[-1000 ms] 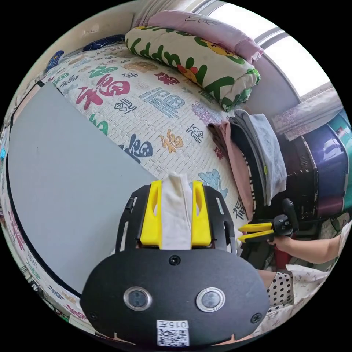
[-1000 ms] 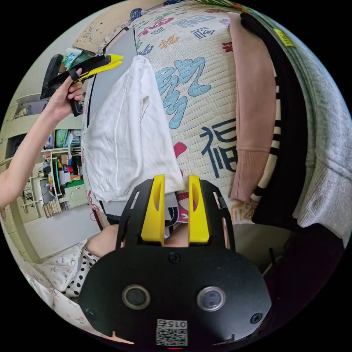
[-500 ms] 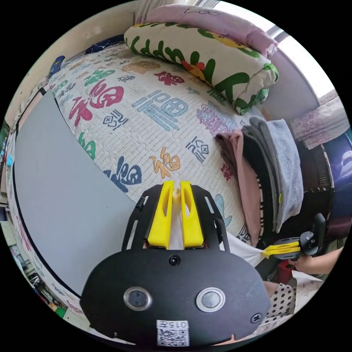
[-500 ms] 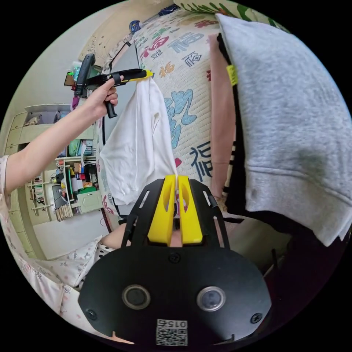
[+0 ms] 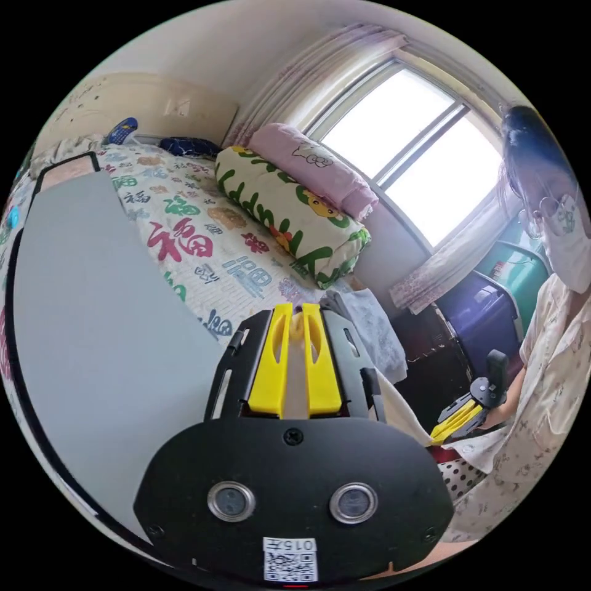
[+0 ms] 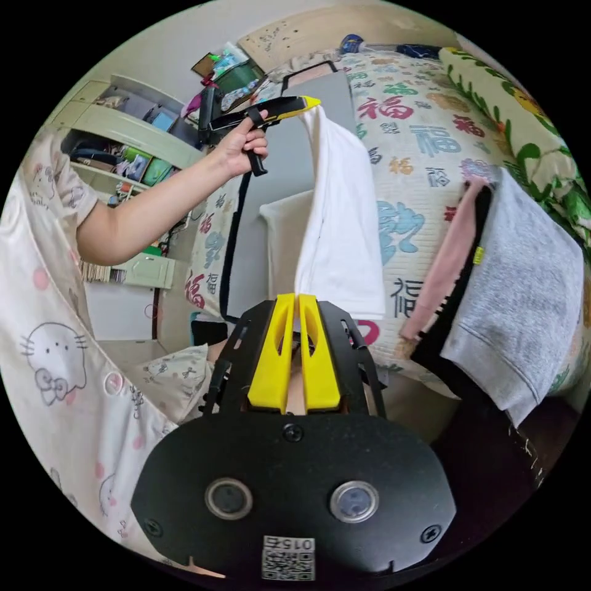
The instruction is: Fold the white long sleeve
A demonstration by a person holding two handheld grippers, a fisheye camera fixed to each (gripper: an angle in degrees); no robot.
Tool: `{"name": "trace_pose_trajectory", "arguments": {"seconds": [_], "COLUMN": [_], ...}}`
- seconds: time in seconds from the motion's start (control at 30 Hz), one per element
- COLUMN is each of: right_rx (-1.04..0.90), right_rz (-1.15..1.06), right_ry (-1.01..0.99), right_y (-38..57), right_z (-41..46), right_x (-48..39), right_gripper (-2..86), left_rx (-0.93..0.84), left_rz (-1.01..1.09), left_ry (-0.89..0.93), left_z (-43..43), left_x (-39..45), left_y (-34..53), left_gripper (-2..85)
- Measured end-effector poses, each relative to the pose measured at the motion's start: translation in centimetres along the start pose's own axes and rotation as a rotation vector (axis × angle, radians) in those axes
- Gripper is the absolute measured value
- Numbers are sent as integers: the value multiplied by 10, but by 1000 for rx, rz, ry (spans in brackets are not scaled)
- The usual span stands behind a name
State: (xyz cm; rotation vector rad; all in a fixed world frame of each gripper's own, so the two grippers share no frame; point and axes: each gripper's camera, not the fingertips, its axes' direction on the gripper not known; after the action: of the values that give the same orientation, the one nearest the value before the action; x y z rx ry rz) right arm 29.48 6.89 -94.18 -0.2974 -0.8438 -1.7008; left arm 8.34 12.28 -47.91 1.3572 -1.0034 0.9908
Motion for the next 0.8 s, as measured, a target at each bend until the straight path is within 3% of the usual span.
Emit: {"name": "trace_pose_trajectory", "arguments": {"seconds": [0.23,0.37,0.47,0.53,0.6,0.67,0.8], "right_rx": [-239,-346,-350,-359,-367,-382,-360], "right_rz": [-166,-183,-118,-116,-142,-174,-215], "right_ry": [-52,79,11,13,35,38,31], "right_y": [-22,-28,-38,-42,-43,-41,-36], "right_z": [221,307,321,327,333,339,340], "right_x": [-88,-97,-79,-72,-70,-70,-75], "right_gripper": [3,3,3,3,3,4,4], "left_rx": [-32,-2,-48,-88,-155,-196,-120], "left_rz": [-248,-423,-463,-439,-442,-433,-340], "left_ry": [-287,-191,-133,-94,-77,-129,-143], "left_z": [-89,-94,-74,-58,-40,-31,-48], "left_x": [-106,-154,-161,-161,-164,-162,-142], "left_y": [141,179,184,185,186,185,179], "left_gripper": [-2,52,141,143,122,47,4]}}
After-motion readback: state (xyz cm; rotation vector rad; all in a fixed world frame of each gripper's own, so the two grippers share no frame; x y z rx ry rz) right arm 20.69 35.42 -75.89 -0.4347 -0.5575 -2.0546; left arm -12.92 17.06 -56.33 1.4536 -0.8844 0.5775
